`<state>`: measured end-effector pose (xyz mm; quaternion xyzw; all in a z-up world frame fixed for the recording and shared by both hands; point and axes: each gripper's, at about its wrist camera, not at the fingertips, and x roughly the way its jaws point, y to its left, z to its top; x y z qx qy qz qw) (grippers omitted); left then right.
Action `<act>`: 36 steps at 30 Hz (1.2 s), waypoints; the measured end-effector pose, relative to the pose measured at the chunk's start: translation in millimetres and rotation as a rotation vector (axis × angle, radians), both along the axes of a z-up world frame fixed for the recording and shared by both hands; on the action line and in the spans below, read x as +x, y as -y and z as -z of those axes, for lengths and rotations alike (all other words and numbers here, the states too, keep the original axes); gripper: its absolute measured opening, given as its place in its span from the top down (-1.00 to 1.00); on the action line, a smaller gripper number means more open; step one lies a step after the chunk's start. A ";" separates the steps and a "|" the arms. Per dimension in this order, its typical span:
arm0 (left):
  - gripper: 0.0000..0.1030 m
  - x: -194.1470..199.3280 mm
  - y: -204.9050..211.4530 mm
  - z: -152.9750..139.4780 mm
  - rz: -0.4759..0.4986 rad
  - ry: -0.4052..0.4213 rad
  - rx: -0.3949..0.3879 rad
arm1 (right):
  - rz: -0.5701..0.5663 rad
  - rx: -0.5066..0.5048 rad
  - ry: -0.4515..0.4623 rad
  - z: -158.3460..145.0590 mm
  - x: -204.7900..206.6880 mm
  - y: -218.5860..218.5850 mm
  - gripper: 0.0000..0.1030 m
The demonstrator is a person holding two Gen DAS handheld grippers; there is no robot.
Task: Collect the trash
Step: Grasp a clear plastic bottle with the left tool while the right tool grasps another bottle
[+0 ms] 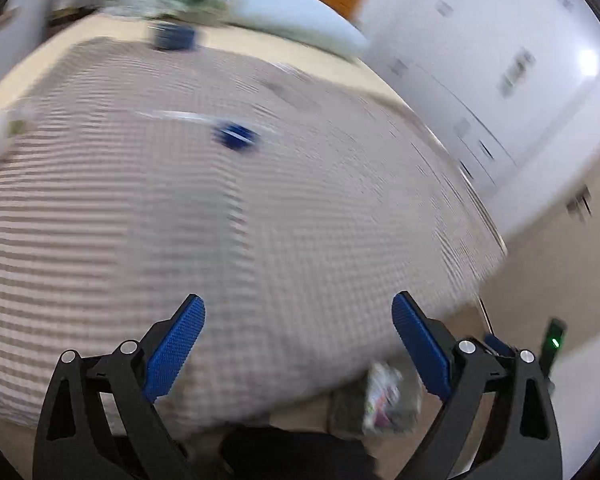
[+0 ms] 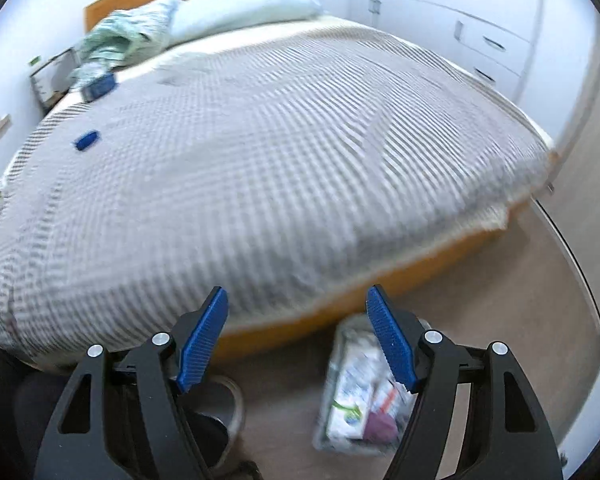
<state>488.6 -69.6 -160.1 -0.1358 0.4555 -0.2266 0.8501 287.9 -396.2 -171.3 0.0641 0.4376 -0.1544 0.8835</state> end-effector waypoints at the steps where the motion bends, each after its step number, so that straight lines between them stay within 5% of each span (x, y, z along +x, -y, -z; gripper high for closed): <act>1: -0.78 9.6 -25.0 -2.8 -0.048 0.007 -0.005 | -0.012 -0.003 0.009 -3.6 8.1 -6.4 -0.47; 10: -0.72 92.2 -240.5 9.0 -0.454 0.046 0.029 | -0.164 -0.034 0.032 -25.7 88.0 -65.7 -0.47; 12: -0.46 113.8 -279.3 23.4 -0.534 -0.012 -0.012 | -0.184 -0.040 0.024 -21.4 99.2 -75.6 -0.47; 15: -0.23 147.8 -310.5 34.7 -0.532 -0.017 -0.109 | -0.217 -0.030 0.000 -11.0 123.2 -99.4 -0.47; 19: -0.15 187.2 -313.6 46.4 -0.512 -0.001 -0.110 | -0.263 -0.027 -0.027 1.7 141.2 -125.9 -0.47; 21: 0.27 207.4 -311.5 59.7 -0.517 -0.047 -0.116 | -0.289 -0.046 -0.037 5.5 147.3 -139.3 -0.46; 24: 0.92 211.8 -297.4 61.7 -0.444 -0.009 -0.214 | -0.313 -0.055 -0.034 5.5 147.0 -148.8 -0.47; 30: 0.94 168.7 -210.3 42.1 -0.220 0.021 -0.285 | -0.340 -0.078 -0.027 0.8 139.5 -160.0 -0.46; 32: 0.93 141.8 -157.6 38.0 -0.034 0.028 -0.321 | -0.346 -0.064 -0.017 -2.9 135.0 -161.5 -0.47; 36: 0.82 95.7 -52.6 64.3 0.342 -0.040 -0.264 | -0.384 0.082 -0.013 -5.3 125.6 -159.2 -0.46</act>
